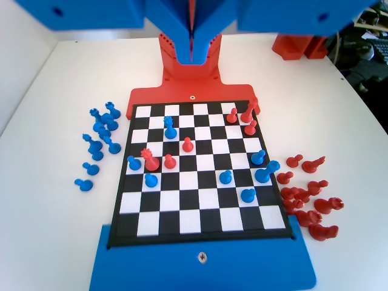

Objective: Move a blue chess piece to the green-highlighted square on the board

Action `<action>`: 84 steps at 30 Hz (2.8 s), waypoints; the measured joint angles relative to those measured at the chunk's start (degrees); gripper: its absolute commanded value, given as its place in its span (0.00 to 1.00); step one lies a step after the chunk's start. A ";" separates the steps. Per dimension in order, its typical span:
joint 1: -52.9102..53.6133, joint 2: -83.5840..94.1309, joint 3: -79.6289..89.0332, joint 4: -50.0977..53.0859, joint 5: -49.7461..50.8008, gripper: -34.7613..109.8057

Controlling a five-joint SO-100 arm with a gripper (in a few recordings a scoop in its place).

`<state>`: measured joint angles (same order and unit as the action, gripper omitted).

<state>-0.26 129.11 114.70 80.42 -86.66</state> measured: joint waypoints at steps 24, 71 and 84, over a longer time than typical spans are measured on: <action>-5.89 -15.38 12.13 -17.84 10.02 0.26; -8.79 -42.71 10.37 -33.49 0.09 0.29; -8.79 -45.88 8.26 -35.60 -0.97 0.29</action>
<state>-9.05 83.23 122.96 44.82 -87.63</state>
